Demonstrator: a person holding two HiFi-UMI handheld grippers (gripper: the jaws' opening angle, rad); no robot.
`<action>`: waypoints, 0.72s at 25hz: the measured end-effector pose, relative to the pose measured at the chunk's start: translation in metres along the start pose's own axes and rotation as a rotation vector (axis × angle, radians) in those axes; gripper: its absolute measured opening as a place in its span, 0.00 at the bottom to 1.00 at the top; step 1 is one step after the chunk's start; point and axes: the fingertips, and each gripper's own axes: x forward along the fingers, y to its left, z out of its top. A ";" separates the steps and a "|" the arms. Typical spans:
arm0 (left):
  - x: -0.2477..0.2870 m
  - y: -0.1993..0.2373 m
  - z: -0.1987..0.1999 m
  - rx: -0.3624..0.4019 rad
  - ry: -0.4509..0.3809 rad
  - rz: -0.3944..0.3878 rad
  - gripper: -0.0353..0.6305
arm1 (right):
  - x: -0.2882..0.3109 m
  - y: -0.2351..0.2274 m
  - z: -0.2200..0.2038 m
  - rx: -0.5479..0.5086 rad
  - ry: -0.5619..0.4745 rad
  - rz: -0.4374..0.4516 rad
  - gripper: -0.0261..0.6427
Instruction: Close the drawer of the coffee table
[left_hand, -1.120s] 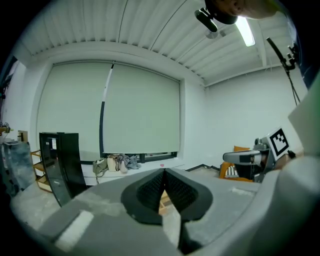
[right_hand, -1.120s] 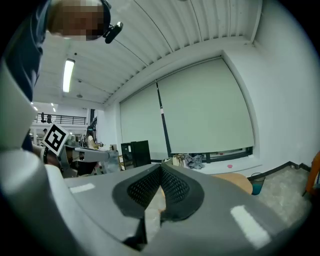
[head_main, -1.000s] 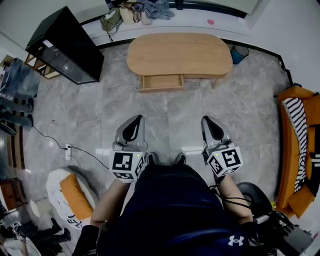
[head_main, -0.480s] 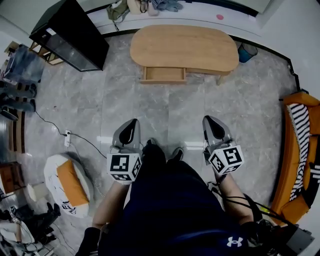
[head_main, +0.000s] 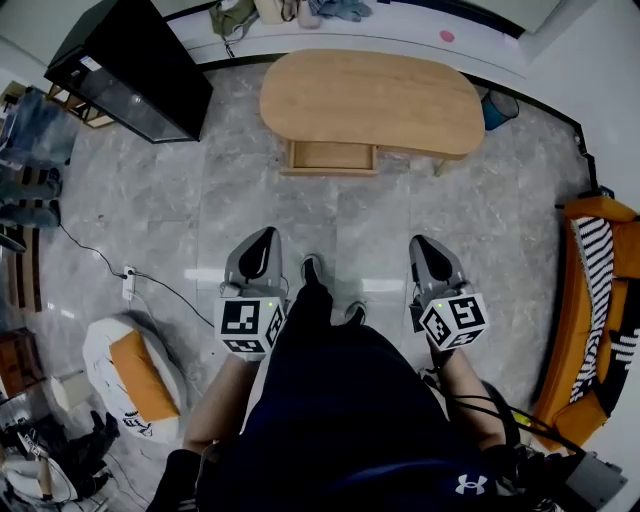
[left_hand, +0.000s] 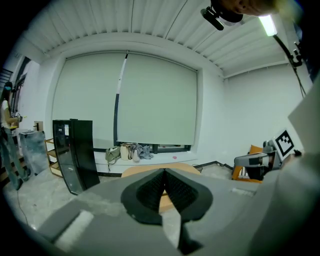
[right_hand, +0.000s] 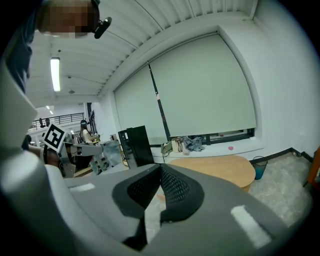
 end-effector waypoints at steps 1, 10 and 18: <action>0.008 0.008 0.001 -0.004 0.003 -0.009 0.06 | 0.010 0.002 0.004 -0.007 0.004 -0.005 0.04; 0.064 0.051 0.006 -0.019 0.035 -0.115 0.06 | 0.084 0.015 0.031 -0.031 0.021 -0.065 0.04; 0.098 0.085 -0.001 -0.014 0.073 -0.145 0.06 | 0.115 0.014 0.040 -0.037 0.033 -0.110 0.04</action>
